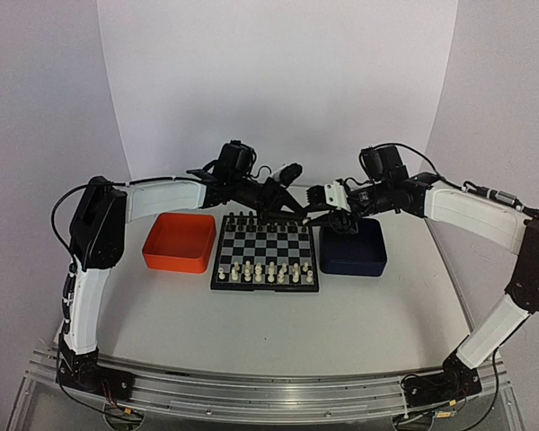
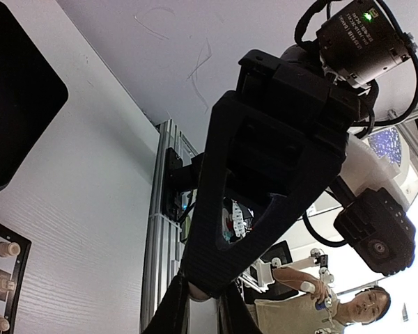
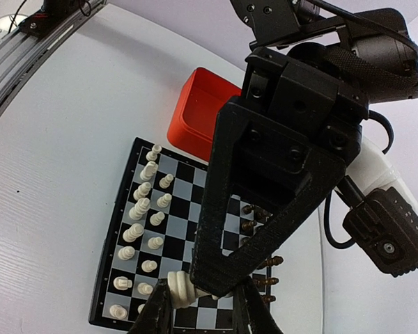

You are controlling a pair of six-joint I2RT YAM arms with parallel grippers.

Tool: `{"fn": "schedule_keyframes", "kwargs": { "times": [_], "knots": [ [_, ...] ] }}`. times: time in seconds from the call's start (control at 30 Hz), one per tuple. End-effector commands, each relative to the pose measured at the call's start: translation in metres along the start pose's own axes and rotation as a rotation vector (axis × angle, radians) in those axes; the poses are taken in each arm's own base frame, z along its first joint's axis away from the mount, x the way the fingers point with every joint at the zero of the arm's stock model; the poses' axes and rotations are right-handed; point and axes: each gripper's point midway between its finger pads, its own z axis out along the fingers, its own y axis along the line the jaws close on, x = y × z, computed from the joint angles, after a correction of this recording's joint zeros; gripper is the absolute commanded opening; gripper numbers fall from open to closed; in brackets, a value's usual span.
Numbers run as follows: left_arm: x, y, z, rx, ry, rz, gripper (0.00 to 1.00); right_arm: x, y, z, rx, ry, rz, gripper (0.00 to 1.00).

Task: Set up the chess pieces on the board
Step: Place the chess piece on the chessboard.

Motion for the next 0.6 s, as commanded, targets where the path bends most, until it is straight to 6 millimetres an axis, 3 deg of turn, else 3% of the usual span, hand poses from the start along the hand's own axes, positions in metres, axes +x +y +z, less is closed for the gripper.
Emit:
{"fn": "schedule_keyframes", "kwargs": {
  "times": [0.0, 0.27, 0.43, 0.53, 0.57],
  "knots": [
    [-0.024, -0.035, 0.004, 0.006, -0.073, 0.167, 0.0, -0.028, 0.023, 0.013, -0.086, -0.11, -0.024, 0.24],
    [-0.026, -0.028, -0.003, -0.117, -0.128, 0.154, 0.0, -0.03, 0.023, 0.009, -0.074, -0.104, -0.025, 0.34],
    [-0.023, -0.023, -0.006, -0.161, -0.142, 0.16, 0.0, -0.033, 0.017, 0.006, -0.057, -0.099, -0.025, 0.57],
    [-0.021, -0.018, -0.01, -0.211, -0.164, 0.18, 0.0, -0.033, 0.015, 0.004, -0.043, -0.089, -0.031, 0.83],
    [-0.021, -0.014, -0.012, -0.241, -0.177, 0.184, 0.0, -0.034, 0.015, 0.003, -0.039, -0.086, -0.034, 0.86]
  ]
}}
